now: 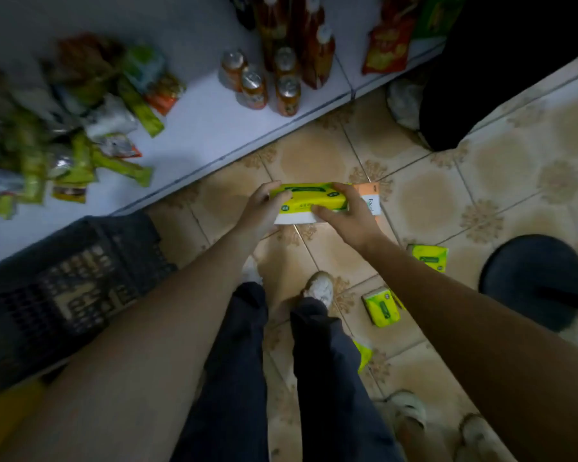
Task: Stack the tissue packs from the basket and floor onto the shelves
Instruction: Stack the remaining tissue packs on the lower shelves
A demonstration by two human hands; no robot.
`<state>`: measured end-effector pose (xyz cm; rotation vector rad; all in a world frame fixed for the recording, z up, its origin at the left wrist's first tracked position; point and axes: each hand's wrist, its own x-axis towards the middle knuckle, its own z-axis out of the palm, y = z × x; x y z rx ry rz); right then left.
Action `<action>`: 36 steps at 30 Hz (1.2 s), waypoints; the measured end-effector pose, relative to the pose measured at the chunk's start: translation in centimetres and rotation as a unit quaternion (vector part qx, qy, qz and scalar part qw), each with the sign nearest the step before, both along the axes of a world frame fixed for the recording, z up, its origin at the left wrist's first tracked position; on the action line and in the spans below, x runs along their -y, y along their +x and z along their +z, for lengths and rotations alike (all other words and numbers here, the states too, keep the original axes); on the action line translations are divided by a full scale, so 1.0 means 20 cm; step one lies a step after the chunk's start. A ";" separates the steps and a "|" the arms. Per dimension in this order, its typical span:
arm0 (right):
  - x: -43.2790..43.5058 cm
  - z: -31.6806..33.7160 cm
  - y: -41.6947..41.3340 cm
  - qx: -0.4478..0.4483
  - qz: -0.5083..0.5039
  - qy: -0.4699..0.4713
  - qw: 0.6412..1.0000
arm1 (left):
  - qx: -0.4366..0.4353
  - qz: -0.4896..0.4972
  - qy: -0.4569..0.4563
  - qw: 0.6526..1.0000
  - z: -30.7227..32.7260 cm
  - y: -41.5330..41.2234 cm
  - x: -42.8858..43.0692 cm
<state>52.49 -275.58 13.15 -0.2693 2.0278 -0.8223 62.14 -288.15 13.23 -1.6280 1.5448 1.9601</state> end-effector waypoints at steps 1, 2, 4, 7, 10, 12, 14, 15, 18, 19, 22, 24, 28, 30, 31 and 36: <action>0.01 0.16 0.01 -0.002 0.004 -0.010 1.000 | -0.001 0.015 0.006 1.000 0.18 0.02 -0.01; 0.01 0.31 0.03 -0.004 0.002 -0.024 1.000 | -0.007 0.034 0.009 0.999 0.35 0.05 -0.01; 0.03 0.60 0.06 -0.016 0.005 -0.057 0.998 | -0.038 0.059 -0.009 0.997 0.65 0.09 -0.02; 0.06 0.97 0.08 -0.054 0.039 -0.079 0.995 | -0.072 0.082 -0.059 0.992 1.00 0.15 0.01; 0.14 1.24 0.07 -0.100 0.066 -0.123 0.985 | -0.099 0.089 -0.090 0.987 1.28 0.18 0.06; 0.21 1.38 0.03 -0.139 0.097 -0.143 0.975 | -0.121 0.072 -0.135 0.981 1.42 0.18 0.11; 0.28 1.49 0.00 -0.160 0.133 -0.157 0.965 | -0.143 0.075 -0.150 0.975 1.52 0.18 0.17; 0.32 1.53 -0.02 -0.171 0.143 -0.162 0.961 | -0.157 0.079 -0.157 0.972 1.55 0.17 0.20; 0.46 1.60 -0.07 -0.193 0.146 -0.175 0.954 | -0.190 0.090 -0.170 0.963 1.57 0.11 0.34; 0.51 1.60 -0.08 -0.198 0.139 -0.184 0.953 | -0.198 0.098 -0.174 0.960 1.56 0.09 0.40; 0.67 1.59 -0.15 -0.199 0.106 -0.217 0.950 | -0.225 0.110 -0.204 0.946 1.52 -0.01 0.60; 0.79 1.57 -0.22 -0.212 0.096 -0.226 0.946 | -0.245 0.101 -0.227 0.937 1.49 -0.10 0.73; 1.11 1.52 -0.46 -0.260 0.102 -0.275 0.920 | -0.290 0.082 -0.306 0.903 1.41 -0.33 1.06; 1.26 1.50 -0.57 -0.279 0.100 -0.297 0.908 | -0.303 0.075 -0.357 0.880 1.40 -0.44 1.21; 1.33 1.49 -0.62 -0.289 0.094 -0.311 0.901 | -0.308 0.075 -0.395 0.863 1.39 -0.50 1.29; 1.69 1.45 -0.80 -0.297 0.038 -0.381 0.874 | -0.270 0.087 -0.506 0.815 1.42 -0.71 1.54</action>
